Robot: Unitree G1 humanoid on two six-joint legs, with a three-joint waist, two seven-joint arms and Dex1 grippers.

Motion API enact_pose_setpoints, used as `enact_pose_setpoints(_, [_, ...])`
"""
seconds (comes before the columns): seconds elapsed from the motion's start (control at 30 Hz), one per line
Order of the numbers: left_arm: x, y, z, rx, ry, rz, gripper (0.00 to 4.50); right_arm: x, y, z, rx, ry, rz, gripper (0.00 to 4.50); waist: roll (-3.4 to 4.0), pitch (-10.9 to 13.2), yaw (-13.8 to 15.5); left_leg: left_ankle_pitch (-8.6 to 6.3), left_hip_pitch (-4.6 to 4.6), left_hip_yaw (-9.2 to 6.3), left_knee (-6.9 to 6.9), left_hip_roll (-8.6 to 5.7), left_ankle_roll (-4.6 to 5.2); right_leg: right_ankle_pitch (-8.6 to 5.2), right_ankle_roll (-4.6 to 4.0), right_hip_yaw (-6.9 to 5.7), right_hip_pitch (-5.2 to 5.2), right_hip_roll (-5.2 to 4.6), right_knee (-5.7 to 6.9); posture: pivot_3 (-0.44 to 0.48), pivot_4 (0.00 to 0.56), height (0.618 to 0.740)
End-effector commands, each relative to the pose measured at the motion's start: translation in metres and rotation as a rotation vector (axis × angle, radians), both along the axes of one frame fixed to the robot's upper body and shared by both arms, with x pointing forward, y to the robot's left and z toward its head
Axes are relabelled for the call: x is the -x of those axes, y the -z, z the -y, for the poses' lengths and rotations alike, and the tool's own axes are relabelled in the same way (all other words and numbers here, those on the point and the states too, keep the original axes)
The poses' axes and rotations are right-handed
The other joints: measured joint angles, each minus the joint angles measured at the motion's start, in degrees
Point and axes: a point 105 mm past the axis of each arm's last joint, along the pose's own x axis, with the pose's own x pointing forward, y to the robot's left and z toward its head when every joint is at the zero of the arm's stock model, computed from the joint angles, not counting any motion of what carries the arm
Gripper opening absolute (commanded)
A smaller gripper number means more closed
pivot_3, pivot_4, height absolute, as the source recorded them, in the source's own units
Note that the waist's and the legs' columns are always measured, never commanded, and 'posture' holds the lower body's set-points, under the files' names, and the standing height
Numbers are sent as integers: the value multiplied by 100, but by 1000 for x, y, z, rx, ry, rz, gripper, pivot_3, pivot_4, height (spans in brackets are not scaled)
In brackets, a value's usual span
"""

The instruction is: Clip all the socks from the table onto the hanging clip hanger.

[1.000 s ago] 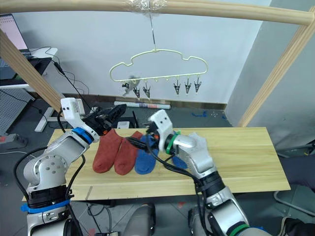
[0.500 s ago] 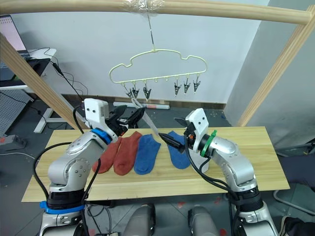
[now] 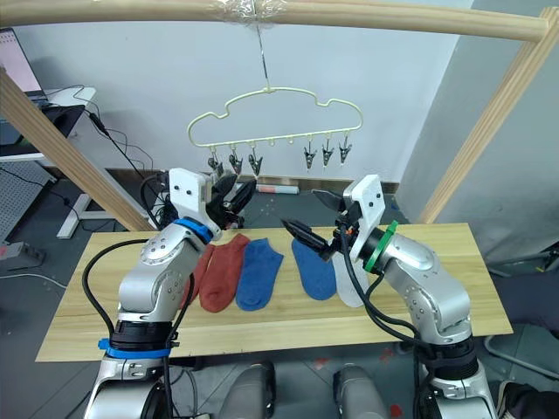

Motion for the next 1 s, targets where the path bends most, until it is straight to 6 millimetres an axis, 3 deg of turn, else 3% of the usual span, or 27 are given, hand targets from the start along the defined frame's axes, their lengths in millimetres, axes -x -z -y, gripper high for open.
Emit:
enact_pose_setpoints(0.03, [-4,-15,1,0,-35,88,2444,8,-19,0,-35,-24,60,4500,0,0,1,0,0,0,1,0,0,0,0,-1,0,0,0,2,204,740])
enact_pose_setpoints(0.5, [-19,-16,-9,34,-143,146,2444,6,-24,-1,-26,-28,77,4500,-1,-1,-2,0,-3,0,8,0,0,1,1,0,1,2,1,-6,196,740])
enact_pose_setpoints(1.0, [-31,-18,-5,29,-150,160,2444,8,-29,-1,-10,-38,105,4500,-1,0,-24,0,-3,0,10,0,0,2,1,-1,1,3,3,-24,212,740])
